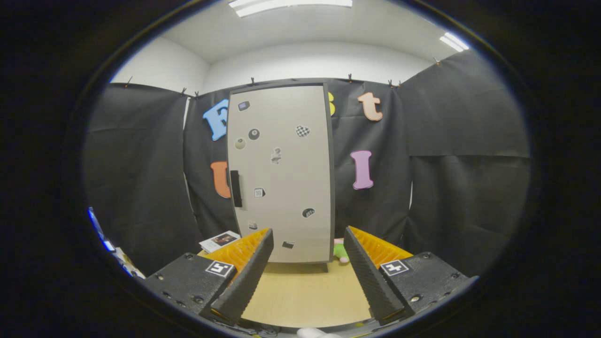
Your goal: Open the shoe cabinet door, grab the shoes and put them into the shoe cabinet, then close the shoe cabinet door.
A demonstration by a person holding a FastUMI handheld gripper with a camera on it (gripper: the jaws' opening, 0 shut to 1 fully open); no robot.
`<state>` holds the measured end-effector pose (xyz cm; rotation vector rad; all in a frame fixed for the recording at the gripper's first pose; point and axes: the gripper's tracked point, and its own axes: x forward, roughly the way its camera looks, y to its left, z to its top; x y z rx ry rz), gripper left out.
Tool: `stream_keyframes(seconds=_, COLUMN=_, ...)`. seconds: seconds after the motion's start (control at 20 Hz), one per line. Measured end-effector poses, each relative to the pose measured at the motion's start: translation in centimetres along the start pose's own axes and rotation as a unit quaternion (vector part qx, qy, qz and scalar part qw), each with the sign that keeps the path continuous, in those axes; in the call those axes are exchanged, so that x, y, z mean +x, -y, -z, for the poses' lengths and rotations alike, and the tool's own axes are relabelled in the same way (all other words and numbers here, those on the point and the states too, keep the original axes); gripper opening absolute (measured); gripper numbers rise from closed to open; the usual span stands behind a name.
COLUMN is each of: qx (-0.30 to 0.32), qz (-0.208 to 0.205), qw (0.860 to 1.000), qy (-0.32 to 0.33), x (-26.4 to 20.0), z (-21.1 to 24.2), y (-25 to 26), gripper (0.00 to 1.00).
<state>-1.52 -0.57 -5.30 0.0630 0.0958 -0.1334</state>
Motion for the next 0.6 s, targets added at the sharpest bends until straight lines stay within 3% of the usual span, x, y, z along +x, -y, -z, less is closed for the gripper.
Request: stream_keyframes(seconds=0.6, qx=0.001, qz=-0.003, qw=1.000, qy=-0.004, x=-0.09, z=0.36, y=0.39, gripper=0.98)
